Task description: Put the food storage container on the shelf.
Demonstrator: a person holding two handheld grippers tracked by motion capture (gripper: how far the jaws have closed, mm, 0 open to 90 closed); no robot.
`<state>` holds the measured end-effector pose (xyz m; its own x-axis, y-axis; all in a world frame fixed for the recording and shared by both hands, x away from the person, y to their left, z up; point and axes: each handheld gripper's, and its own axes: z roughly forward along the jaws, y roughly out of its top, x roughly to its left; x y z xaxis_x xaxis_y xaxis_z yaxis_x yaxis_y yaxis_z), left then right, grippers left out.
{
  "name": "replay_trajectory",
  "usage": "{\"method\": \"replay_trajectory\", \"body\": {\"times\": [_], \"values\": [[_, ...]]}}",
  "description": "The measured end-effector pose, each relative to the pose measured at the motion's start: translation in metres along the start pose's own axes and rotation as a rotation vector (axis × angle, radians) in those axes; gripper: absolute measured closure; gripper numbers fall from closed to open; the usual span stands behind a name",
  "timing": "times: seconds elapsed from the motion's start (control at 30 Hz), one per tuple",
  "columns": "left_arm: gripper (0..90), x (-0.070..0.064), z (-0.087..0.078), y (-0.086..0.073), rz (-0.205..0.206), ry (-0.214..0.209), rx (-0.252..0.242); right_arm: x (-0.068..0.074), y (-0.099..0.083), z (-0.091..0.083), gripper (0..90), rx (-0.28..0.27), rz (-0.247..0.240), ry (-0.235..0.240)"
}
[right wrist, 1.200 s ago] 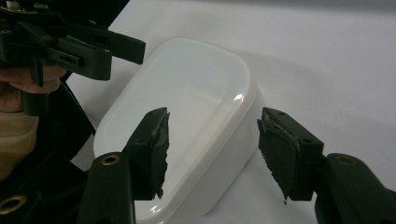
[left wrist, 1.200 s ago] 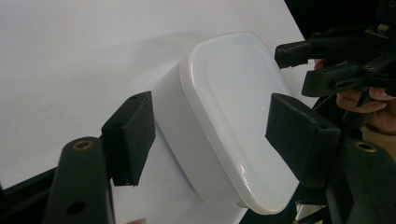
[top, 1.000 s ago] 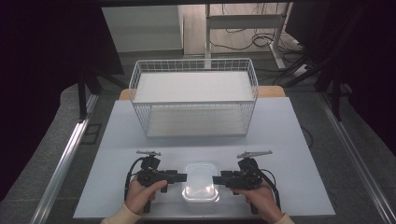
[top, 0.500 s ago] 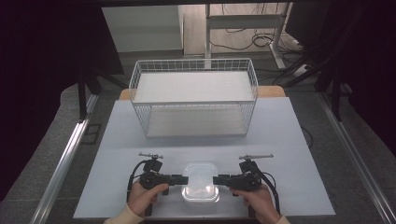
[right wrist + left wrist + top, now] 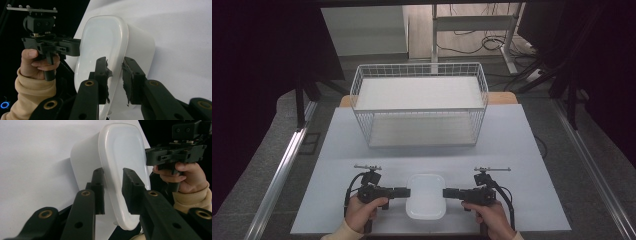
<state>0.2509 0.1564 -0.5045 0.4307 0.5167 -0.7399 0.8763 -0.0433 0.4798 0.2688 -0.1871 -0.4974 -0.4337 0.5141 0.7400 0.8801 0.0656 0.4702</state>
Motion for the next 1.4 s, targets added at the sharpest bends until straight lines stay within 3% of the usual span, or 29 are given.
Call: {"method": "replay_trajectory", "body": {"times": [0.7,1.4], "values": [[80.4,-0.006,-0.009,-0.002,0.036,-0.014,-0.024,0.008,-0.002,-0.006,80.4,-0.024,-0.044,0.008],[80.6,-0.02,-0.017,0.006,0.101,-0.001,-0.047,0.023,0.004,-0.014,80.4,-0.054,-0.158,-0.011]]}}
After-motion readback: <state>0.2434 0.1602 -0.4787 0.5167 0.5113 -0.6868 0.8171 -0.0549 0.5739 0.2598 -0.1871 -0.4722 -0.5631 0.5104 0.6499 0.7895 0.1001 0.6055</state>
